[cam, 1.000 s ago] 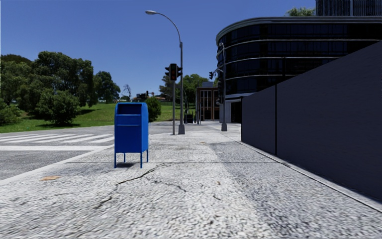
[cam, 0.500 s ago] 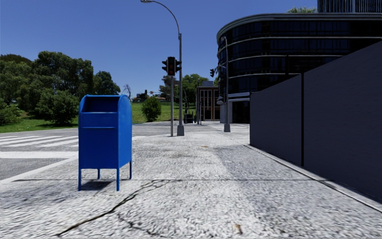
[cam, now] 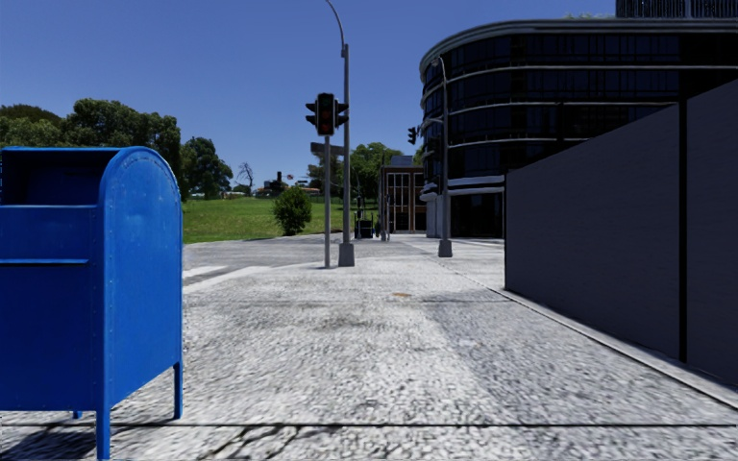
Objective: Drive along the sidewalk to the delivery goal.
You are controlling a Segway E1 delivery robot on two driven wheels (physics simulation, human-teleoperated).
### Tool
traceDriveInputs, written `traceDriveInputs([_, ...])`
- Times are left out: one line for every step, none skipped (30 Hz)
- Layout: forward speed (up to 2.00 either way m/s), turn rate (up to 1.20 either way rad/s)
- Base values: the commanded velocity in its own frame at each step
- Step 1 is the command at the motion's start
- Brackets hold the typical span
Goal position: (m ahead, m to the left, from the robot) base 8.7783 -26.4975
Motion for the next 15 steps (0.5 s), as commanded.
traceDriveInputs([2.00,0.00])
traceDriveInputs([2.00,0.00])
traceDriveInputs([2.00,0.00])
traceDriveInputs([2.00,0.00])
traceDriveInputs([2.00,0.00])
traceDriveInputs([2.00,0.00])
traceDriveInputs([2.00,-0.05])
traceDriveInputs([2.00,-0.10])
traceDriveInputs([2.00,-0.10])
traceDriveInputs([2.00,-0.15])
traceDriveInputs([2.00,-0.18])
traceDriveInputs([2.00,-0.22])
traceDriveInputs([2.00,-0.22])
traceDriveInputs([2.00,-0.25])
traceDriveInputs([2.00,-0.26])
